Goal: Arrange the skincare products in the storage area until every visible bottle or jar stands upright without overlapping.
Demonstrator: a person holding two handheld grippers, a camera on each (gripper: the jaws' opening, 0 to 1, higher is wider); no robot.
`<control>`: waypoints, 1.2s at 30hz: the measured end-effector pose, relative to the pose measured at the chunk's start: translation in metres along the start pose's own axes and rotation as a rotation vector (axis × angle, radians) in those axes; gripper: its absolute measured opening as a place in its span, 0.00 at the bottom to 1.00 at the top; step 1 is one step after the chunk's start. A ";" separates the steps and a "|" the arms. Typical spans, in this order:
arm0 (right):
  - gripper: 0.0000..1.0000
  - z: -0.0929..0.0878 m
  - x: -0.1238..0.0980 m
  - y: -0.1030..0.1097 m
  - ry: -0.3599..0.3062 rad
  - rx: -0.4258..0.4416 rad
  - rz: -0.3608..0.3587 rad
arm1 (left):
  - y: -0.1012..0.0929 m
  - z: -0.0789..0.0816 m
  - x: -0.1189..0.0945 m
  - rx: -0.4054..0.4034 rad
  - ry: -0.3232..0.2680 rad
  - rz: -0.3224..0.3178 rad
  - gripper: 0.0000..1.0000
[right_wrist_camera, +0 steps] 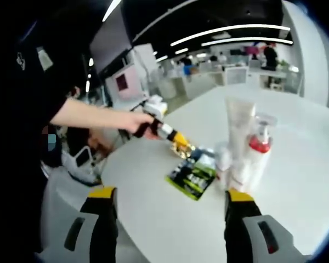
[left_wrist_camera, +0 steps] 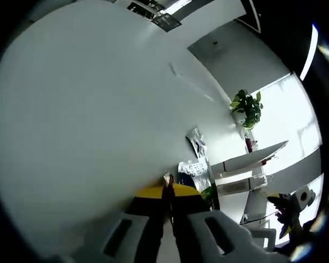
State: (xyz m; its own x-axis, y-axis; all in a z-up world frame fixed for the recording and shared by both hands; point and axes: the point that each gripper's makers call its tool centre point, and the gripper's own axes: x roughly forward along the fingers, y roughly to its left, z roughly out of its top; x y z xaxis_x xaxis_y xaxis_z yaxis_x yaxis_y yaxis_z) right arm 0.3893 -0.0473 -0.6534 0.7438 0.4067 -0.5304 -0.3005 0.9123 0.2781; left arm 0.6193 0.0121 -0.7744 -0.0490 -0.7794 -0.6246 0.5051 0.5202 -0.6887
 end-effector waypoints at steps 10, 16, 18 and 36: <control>0.74 0.001 0.001 0.002 -0.007 0.001 0.007 | 0.005 0.003 -0.005 0.036 0.006 0.031 0.07; 0.74 0.001 0.000 0.002 -0.011 0.004 0.008 | 0.004 0.004 -0.007 0.052 0.011 0.048 0.12; 0.74 0.001 0.000 0.002 -0.011 0.006 0.008 | 0.004 0.004 -0.006 0.065 0.017 0.052 0.14; 0.73 0.002 -0.001 0.001 -0.020 0.011 0.007 | 0.020 0.002 -0.019 0.308 0.056 0.254 0.20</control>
State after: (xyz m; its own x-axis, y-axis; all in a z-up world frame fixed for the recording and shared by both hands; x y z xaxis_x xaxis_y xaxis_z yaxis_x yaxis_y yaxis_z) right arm 0.3892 -0.0468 -0.6512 0.7534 0.4119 -0.5126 -0.2993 0.9089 0.2905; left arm 0.6321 0.0365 -0.7756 0.0681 -0.6148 -0.7858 0.7417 0.5580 -0.3723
